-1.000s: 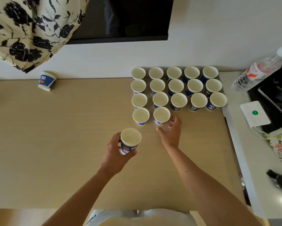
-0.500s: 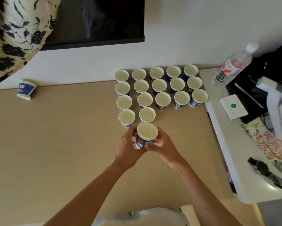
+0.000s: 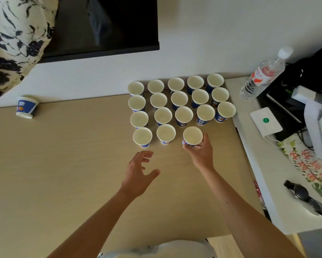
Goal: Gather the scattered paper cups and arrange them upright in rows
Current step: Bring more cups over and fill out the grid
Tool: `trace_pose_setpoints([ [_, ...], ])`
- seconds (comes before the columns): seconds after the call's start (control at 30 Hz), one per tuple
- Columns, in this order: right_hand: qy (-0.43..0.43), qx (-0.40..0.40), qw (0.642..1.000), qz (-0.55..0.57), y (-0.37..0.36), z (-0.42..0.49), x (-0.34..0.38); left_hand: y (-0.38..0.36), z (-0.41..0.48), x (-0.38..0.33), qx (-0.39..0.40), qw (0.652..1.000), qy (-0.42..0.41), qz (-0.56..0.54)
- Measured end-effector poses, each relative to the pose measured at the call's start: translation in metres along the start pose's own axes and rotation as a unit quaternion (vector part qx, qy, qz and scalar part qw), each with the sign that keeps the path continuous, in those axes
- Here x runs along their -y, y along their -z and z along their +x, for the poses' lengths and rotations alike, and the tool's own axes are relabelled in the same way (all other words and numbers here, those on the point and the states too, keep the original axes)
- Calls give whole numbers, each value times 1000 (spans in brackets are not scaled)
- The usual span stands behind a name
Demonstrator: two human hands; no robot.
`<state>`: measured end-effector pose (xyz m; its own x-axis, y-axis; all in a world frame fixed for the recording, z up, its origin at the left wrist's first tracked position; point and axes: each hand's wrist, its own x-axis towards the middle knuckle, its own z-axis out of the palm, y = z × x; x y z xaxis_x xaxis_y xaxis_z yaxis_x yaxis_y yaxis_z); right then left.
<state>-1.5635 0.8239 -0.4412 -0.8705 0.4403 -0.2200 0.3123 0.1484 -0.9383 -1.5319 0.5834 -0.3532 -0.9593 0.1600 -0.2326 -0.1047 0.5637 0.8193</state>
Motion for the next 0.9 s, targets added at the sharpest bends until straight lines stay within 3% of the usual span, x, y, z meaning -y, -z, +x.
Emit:
trace_pose_setpoints([
  [0.67,42,-12,998,-52,-15,27,-9,18,-5,27,-30,999,44,-11],
  [0.9,10,-49,997,-61,-9,-25,-20,34,-7,33,-54,996,64,-29],
])
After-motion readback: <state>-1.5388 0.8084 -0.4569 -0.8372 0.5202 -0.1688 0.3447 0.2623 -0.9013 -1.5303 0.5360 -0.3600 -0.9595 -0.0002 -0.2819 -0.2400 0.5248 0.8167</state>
